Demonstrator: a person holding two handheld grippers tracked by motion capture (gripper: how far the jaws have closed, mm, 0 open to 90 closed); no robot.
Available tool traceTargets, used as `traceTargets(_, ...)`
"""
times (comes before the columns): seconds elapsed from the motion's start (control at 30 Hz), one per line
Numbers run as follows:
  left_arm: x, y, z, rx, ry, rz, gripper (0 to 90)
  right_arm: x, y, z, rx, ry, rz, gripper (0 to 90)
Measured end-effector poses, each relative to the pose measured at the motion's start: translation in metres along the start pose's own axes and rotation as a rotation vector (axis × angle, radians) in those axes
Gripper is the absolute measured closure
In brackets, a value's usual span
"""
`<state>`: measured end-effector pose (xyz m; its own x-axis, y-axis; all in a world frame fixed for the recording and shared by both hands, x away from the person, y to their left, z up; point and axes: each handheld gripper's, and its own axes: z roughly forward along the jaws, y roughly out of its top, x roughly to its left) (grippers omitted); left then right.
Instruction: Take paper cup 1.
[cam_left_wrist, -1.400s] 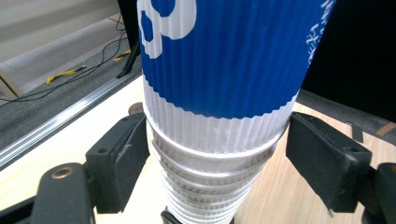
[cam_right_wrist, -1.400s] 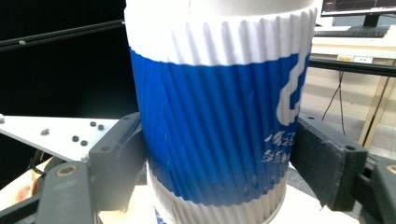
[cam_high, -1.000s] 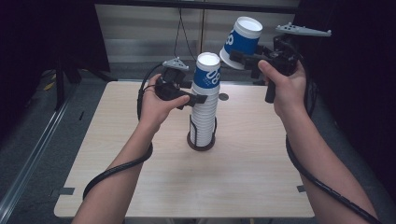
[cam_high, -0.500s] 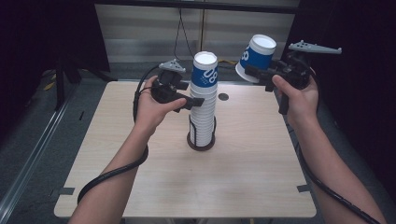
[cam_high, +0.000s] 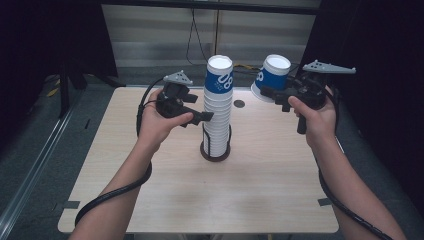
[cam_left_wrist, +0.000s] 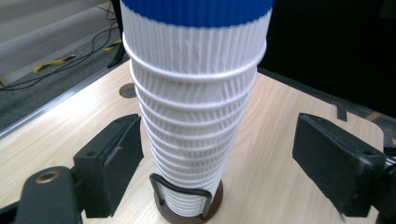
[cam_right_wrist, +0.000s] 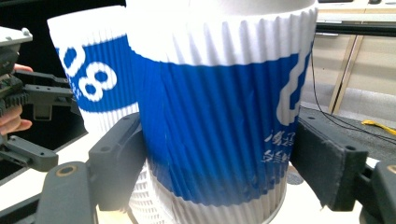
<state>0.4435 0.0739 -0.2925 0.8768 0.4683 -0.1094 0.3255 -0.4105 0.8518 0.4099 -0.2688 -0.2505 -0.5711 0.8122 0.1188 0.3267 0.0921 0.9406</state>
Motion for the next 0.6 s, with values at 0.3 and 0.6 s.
traceTargets(0.3,-0.001,-0.015,-0.003,0.013,-0.01,0.003,16.1,0.0,-0.018,0.0,0.026,0.013,-0.008,21.5)
traceTargets(0.6,-0.003,-0.026,-0.004,0.024,-0.028,0.001,16.0,-0.003,-0.036,-0.004,0.055,0.025,-0.018,21.6)
